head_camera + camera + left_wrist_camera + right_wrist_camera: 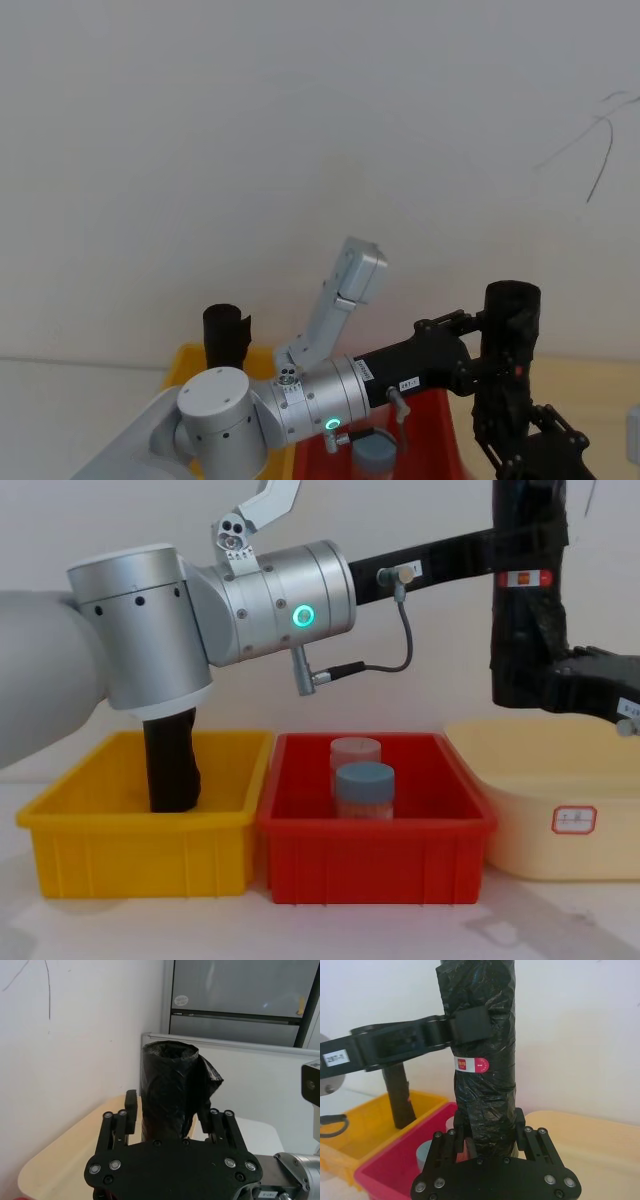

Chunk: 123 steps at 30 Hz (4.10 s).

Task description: Pick up the garbage bag with the one hand and transfer it to the other hand.

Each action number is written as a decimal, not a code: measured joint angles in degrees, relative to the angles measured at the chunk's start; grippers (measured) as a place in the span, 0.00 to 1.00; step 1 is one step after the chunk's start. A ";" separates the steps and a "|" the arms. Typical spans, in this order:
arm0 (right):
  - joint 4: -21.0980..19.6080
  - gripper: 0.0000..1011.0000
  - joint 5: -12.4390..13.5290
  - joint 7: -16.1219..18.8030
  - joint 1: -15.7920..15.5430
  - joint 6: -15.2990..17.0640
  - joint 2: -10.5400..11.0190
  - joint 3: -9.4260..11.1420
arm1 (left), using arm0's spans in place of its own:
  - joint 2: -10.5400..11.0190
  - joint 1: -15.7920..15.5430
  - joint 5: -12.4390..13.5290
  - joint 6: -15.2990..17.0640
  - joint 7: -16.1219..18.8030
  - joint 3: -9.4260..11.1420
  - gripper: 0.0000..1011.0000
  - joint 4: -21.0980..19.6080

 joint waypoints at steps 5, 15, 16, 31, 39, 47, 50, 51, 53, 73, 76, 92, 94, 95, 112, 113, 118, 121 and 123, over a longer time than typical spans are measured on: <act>0.06 0.55 -0.20 -0.78 0.27 0.25 -0.35 0.44 | 0.53 0.45 -0.45 0.01 0.19 -0.21 0.82 -0.80; 1.65 0.55 -1.54 -3.62 1.76 1.51 -1.53 1.66 | 2.08 1.78 -1.51 -0.12 0.88 -1.02 0.99 -2.85; 2.21 0.55 -1.91 -4.39 2.24 1.88 -1.81 1.86 | 2.46 2.10 -1.68 -0.18 1.08 -1.26 0.99 -3.33; 10.79 0.59 -6.36 -12.53 8.63 6.12 -4.89 3.25 | 7.42 6.67 -3.21 -0.75 4.67 -4.31 0.99 -9.93; 15.23 0.82 -8.53 -16.06 11.51 8.03 -6.15 3.71 | 10.76 10.31 -3.89 -0.98 7.78 -6.61 0.99 -14.63; 15.28 0.99 -9.19 -16.27 11.76 9.39 -6.19 3.88 | 13.00 12.85 -4.34 -1.23 9.83 -8.10 0.99 -17.76; 14.24 0.99 -9.19 -15.33 11.27 9.92 -5.88 3.86 | 13.55 13.47 -4.46 -1.29 10.36 -8.45 0.99 -18.54; 13.67 0.99 -9.16 -14.80 10.94 10.17 -5.69 3.82 | 13.78 13.73 -4.52 -1.32 10.58 -8.59 0.99 -18.88; 12.36 0.99 -9.06 -13.75 10.21 10.53 -5.28 3.71 | 13.99 13.96 -4.57 -1.35 10.77 -8.73 0.99 -19.18; 1.96 0.99 -6.26 -3.09 4.68 13.06 -1.02 1.61 | 15.34 15.46 -4.78 -1.50 11.99 -9.62 0.99 -20.99; 0.48 0.99 -5.71 -1.21 4.10 13.56 -0.18 0.95 | 15.39 15.51 -4.79 -1.51 12.04 -9.65 0.99 -21.07; -3.81 0.99 -4.11 7.91 4.36 17.70 3.46 -4.68 | 15.56 15.70 -4.84 -1.52 12.20 -9.77 0.99 -21.33; -3.80 0.99 -4.10 9.35 5.14 18.82 3.70 -5.92 | 15.56 15.72 -4.84 -1.52 12.21 -9.79 0.99 -21.35; -3.69 0.99 -4.10 10.14 5.69 19.44 3.75 -6.71 | 15.57 15.72 -4.84 -1.52 12.22 -9.79 0.99 -21.35; 1.48 0.99 -4.68 12.70 11.26 23.43 2.09 -11.80 | 15.62 15.78 -4.83 -1.51 12.25 -9.80 0.99 -21.41; 2.15 0.99 -4.69 12.62 11.75 23.58 1.79 -11.97 | 15.63 15.78 -4.83 -1.51 12.25 -9.80 0.99 -21.41; 3.79 0.99 -4.69 12.04 13.09 23.89 1.00 -12.18 | 15.63 15.78 -4.83 -1.51 12.25 -9.80 0.99 -21.41; 5.06 0.99 -4.67 11.56 14.03 23.92 0.52 -12.33 | 15.63 15.78 -4.83 -1.51 12.24 -9.80 0.99 -21.41; 5.46 0.99 -4.66 11.46 14.32 23.92 0.39 -12.40 | 15.63 15.78 -4.83 -1.51 12.24 -9.79 0.99 -21.41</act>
